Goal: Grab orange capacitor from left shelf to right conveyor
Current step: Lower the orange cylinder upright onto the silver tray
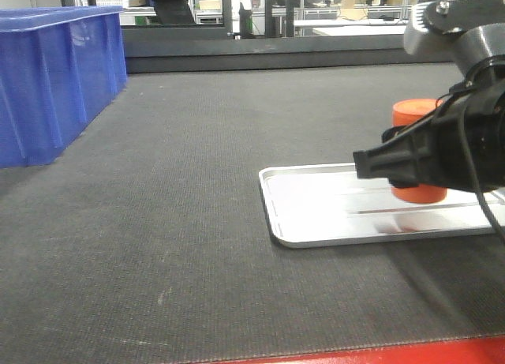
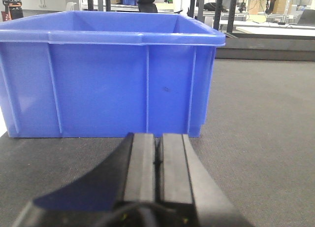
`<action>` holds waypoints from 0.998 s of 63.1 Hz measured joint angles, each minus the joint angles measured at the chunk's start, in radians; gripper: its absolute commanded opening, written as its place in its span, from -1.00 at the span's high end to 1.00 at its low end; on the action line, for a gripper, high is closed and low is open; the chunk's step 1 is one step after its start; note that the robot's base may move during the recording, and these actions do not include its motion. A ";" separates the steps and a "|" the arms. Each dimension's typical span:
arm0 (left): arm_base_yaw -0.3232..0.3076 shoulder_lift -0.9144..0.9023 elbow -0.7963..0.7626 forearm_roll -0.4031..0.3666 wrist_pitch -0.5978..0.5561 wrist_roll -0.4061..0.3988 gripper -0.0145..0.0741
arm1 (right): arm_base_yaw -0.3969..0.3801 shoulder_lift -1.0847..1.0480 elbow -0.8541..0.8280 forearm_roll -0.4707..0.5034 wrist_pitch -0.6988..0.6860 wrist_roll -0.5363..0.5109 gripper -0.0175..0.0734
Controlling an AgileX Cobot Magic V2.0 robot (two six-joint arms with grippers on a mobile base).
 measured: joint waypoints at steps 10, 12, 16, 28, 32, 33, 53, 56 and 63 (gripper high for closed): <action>0.000 0.000 0.000 0.000 0.000 0.000 0.96 | 0.000 0.000 0.000 0.000 -0.038 0.043 0.23; 0.000 0.000 0.000 0.000 0.000 0.000 0.96 | 0.000 0.000 0.000 0.000 -0.042 0.047 0.15; 0.000 0.000 0.000 0.000 0.000 0.000 0.96 | 0.000 0.000 0.000 0.000 -0.043 0.049 -0.02; 0.000 0.000 0.000 0.000 0.000 0.000 0.96 | 0.000 0.000 0.000 0.000 -0.043 0.054 -0.47; 0.000 0.000 0.000 0.000 0.000 0.000 0.96 | 0.000 0.000 0.000 0.000 -0.043 0.056 -0.55; 0.000 0.000 0.000 0.000 0.000 0.000 0.96 | 0.000 0.000 0.000 0.000 -0.045 0.055 -0.57; 0.000 0.000 0.000 0.000 0.000 0.000 0.96 | 0.000 0.000 0.000 0.004 -0.050 0.058 -0.60; 0.000 0.000 0.000 0.000 0.000 0.000 0.96 | 0.000 0.000 0.000 0.006 -0.050 0.058 -0.60; 0.000 0.000 0.000 0.000 0.000 0.000 0.96 | 0.000 0.000 0.000 0.008 -0.050 0.058 -0.60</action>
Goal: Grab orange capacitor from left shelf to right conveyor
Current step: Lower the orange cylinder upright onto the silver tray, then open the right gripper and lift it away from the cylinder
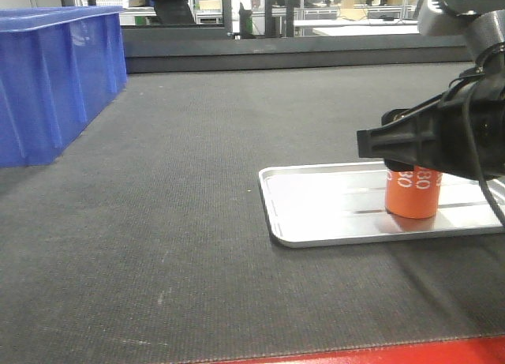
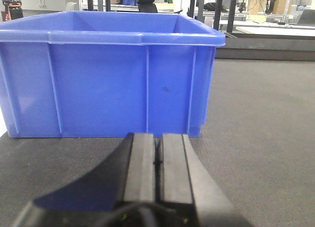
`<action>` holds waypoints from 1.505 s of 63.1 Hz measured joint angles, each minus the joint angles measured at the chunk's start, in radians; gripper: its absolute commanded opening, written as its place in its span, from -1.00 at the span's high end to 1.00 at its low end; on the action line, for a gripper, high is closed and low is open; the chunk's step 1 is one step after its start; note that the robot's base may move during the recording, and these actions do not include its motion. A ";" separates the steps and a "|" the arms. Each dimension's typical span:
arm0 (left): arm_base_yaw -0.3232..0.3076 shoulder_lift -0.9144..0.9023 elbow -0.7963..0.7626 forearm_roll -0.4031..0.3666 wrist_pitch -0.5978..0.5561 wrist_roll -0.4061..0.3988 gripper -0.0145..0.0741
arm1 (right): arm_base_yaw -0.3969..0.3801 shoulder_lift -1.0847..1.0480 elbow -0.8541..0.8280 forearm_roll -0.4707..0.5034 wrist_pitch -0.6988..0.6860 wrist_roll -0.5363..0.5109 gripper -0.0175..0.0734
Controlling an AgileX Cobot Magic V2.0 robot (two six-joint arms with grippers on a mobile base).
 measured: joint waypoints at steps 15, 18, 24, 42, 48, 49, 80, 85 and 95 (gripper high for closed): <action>0.000 0.000 0.000 0.000 0.000 0.000 0.96 | 0.000 -0.005 0.000 0.000 -0.002 0.000 -0.60; 0.000 0.000 0.000 0.000 0.000 0.000 0.96 | 0.000 -0.017 0.000 0.000 -0.002 0.000 -0.60; 0.000 0.000 0.000 0.000 0.000 0.000 0.96 | 0.000 -0.056 0.000 0.000 -0.002 0.000 -0.60; 0.000 0.000 0.000 0.000 0.000 0.000 0.96 | 0.000 -0.204 0.000 -0.120 0.012 0.000 -0.59; 0.000 0.000 0.000 0.000 0.000 0.000 0.96 | 0.000 -0.274 0.000 -0.134 0.040 0.000 -0.44; 0.000 0.000 0.000 0.000 0.000 0.000 0.96 | 0.000 -0.293 0.000 -0.134 0.051 0.000 -0.37; 0.000 0.000 0.000 0.000 0.000 0.000 0.96 | 0.000 -0.796 0.002 -0.142 0.548 0.002 0.51; 0.000 0.000 0.000 0.000 0.000 0.000 0.96 | 0.000 -0.850 0.002 -0.142 0.634 0.002 0.51; 0.000 0.000 0.000 0.000 0.000 0.000 0.96 | 0.000 -0.872 0.006 -0.148 0.780 0.002 0.51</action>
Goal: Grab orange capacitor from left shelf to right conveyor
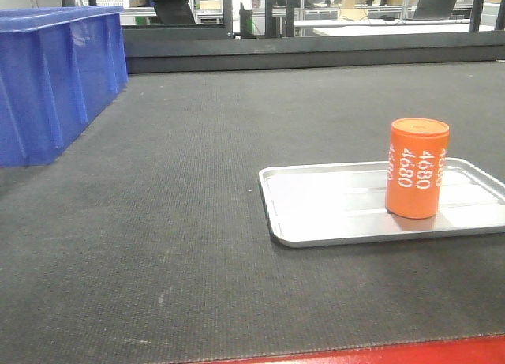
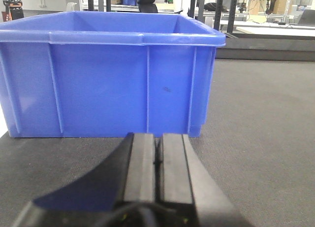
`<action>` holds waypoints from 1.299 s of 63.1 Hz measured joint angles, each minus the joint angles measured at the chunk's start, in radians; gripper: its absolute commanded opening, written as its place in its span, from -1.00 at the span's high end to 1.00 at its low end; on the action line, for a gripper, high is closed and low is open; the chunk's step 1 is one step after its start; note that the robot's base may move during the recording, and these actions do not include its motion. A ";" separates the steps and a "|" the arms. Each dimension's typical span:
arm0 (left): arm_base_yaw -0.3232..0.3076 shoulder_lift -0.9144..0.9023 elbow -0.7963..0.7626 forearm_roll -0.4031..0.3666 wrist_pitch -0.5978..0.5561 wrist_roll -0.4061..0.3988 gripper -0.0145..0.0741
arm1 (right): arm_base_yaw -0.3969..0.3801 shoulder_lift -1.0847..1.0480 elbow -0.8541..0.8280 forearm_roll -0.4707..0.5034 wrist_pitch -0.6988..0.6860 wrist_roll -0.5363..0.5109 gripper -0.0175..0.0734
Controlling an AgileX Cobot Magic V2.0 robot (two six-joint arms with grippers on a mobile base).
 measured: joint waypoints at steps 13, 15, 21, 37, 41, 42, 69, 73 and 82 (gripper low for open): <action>0.000 0.000 0.000 0.000 0.000 0.000 0.96 | 0.000 0.000 0.004 -0.004 0.038 0.000 0.51; 0.000 0.000 0.000 0.000 0.000 0.000 0.96 | 0.000 -0.004 0.004 -0.004 0.043 0.000 0.51; 0.000 0.000 0.000 0.000 0.000 0.000 0.96 | -0.008 -0.039 0.006 -0.004 0.075 0.000 0.51; 0.000 0.000 0.000 0.000 0.000 0.000 0.96 | -0.164 -0.305 0.006 -0.018 0.094 -0.127 0.51; 0.000 0.000 0.000 0.000 0.000 0.000 0.96 | -0.212 -0.376 0.006 -0.020 0.095 -0.168 0.51; 0.000 0.000 0.000 0.000 0.000 0.000 0.96 | -0.229 -0.396 0.006 -0.020 0.095 -0.180 0.51; 0.000 0.000 0.000 0.000 0.000 0.000 0.96 | -0.441 -0.582 0.089 -0.027 0.328 -0.249 0.51; 0.000 0.000 0.000 0.000 0.000 0.000 0.96 | -0.443 -0.583 0.089 -0.027 0.335 -0.249 0.51; 0.000 0.000 0.000 0.000 0.000 0.000 0.96 | -0.443 -0.583 0.089 -0.007 0.305 -0.237 0.51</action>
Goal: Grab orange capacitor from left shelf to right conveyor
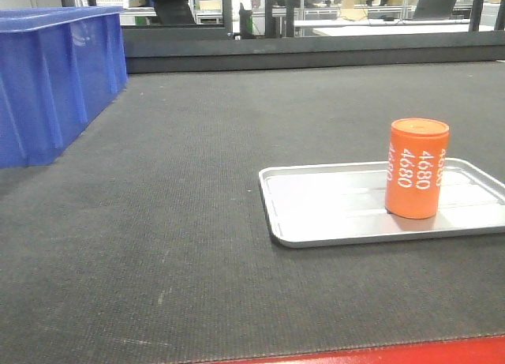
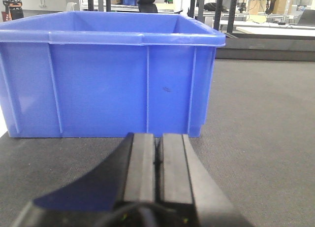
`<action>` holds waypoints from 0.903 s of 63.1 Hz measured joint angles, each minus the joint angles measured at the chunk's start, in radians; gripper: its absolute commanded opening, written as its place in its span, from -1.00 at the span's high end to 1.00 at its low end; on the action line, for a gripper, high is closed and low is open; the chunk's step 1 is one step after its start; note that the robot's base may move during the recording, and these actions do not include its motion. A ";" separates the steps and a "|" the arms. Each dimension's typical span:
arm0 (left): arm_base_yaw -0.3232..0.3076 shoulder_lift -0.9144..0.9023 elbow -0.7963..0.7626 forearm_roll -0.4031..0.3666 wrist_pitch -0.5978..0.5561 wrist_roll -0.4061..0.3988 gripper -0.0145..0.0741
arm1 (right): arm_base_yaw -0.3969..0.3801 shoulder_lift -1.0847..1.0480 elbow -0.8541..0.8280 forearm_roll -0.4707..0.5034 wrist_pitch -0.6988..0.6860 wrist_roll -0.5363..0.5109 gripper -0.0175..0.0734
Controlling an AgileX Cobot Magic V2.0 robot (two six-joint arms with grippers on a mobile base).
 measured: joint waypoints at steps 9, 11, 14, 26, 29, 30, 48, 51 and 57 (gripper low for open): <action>0.000 0.000 0.000 0.000 0.000 0.000 0.96 | 0.000 0.000 0.035 -0.116 -0.100 0.189 0.51; 0.000 0.000 0.000 0.000 0.000 0.000 0.96 | 0.000 0.000 0.047 -0.173 -0.123 0.248 0.51; 0.000 0.000 0.000 0.000 0.000 0.000 0.96 | 0.000 0.000 0.066 -0.255 -0.153 0.328 0.51; 0.000 0.000 0.000 0.000 0.000 0.000 0.96 | 0.000 -0.007 0.143 -0.428 -0.260 0.484 0.51; 0.000 0.000 0.000 0.000 0.000 0.000 0.96 | -0.004 -0.021 0.176 -0.435 -0.299 0.490 0.51; 0.000 0.000 0.000 0.000 0.000 0.000 0.96 | -0.007 -0.026 0.186 -0.437 -0.318 0.491 0.51; 0.000 0.000 0.000 0.000 0.000 0.000 0.96 | -0.038 -0.066 0.332 -0.441 -0.458 0.500 0.51; 0.000 0.000 0.000 0.000 0.000 0.000 0.96 | -0.045 -0.066 0.332 -0.441 -0.447 0.500 0.51; 0.000 0.000 0.000 0.000 0.000 0.000 0.96 | -0.071 -0.066 0.334 -0.443 -0.441 0.500 0.51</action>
